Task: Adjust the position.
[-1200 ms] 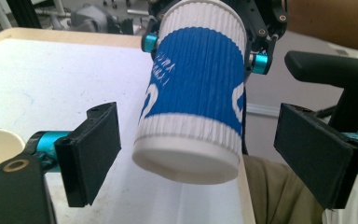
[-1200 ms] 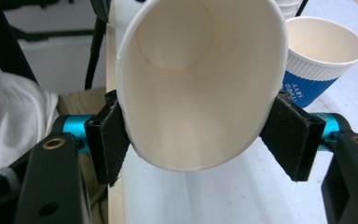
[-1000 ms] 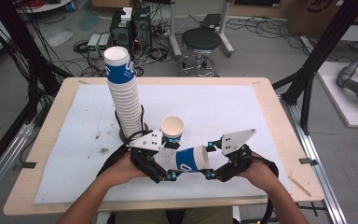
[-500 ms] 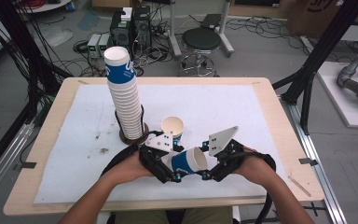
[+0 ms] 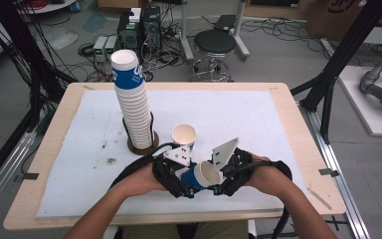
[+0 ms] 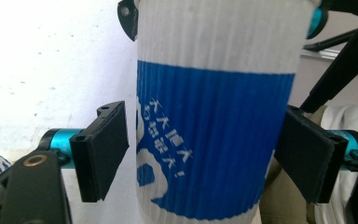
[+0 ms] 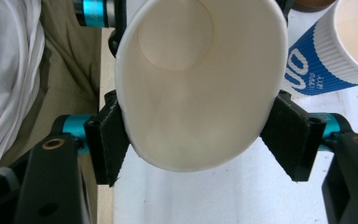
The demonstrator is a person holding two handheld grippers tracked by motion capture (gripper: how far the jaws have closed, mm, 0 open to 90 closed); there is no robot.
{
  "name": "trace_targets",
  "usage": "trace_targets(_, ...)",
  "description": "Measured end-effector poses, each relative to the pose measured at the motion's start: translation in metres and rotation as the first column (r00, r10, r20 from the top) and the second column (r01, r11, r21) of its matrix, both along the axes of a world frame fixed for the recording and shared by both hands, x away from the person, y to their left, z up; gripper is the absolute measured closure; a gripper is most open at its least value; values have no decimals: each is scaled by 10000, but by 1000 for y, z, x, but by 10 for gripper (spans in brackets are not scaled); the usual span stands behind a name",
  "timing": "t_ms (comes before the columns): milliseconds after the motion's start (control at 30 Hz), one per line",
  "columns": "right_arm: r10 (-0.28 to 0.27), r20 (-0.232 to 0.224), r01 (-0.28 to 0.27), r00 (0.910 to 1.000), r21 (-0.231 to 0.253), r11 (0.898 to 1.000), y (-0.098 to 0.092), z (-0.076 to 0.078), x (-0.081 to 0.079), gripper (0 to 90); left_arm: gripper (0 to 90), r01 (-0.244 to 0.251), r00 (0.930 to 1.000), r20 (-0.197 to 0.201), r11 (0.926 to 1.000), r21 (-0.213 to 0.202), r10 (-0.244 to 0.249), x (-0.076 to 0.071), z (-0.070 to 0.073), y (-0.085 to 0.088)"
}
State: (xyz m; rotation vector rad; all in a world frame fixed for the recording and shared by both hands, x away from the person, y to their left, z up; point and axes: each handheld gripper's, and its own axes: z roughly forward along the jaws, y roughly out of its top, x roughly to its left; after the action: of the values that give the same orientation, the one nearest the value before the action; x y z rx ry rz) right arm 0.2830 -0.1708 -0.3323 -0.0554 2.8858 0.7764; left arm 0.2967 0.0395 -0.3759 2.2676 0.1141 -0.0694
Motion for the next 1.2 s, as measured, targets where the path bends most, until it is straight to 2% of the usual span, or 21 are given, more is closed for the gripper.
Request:
trace_targets(167,96,135,-93,9999,-231,9997,5,1,-2,293,264,246,9997,-85,9996,160,-244,0,-2,-2)
trace_targets(333,42,59,-40,10000,-406,9992,6,1,-2,291,288,364,9993,-20,9991,202,-364,0,-4,-4)
trace_targets(500,-17,-92,13,10000,-430,9991,5,1,-2,270,287,356,9993,-85,9994,-33,-356,-1,-6,-4)
trace_targets(633,-29,-20,29,10000,-165,9999,3,1,-1,221,274,309,9995,60,9988,-379,-306,0,-7,-1)
trace_targets(833,-175,71,172,9998,467,9988,-1,3,-1,202,271,213,9997,-90,9931,-1156,-225,1,-9,4)
trace_targets(933,-4,224,-11,9997,678,9977,-1,6,-2,201,272,301,9995,-93,9918,-1243,-315,1,-11,2)
trace_targets(1000,89,325,-108,9994,616,9980,0,7,-3,200,272,254,9996,-114,9904,-1358,-272,1,-13,2)
trace_targets(1100,-10,407,-20,9992,743,9972,-1,8,-2,201,272,152,9996,-220,9886,-1499,-187,2,-15,3)
trace_targets(1200,-83,360,45,9993,1035,9946,-3,11,-3,200,272,68,9996,-254,9898,-1425,-106,3,-20,4)
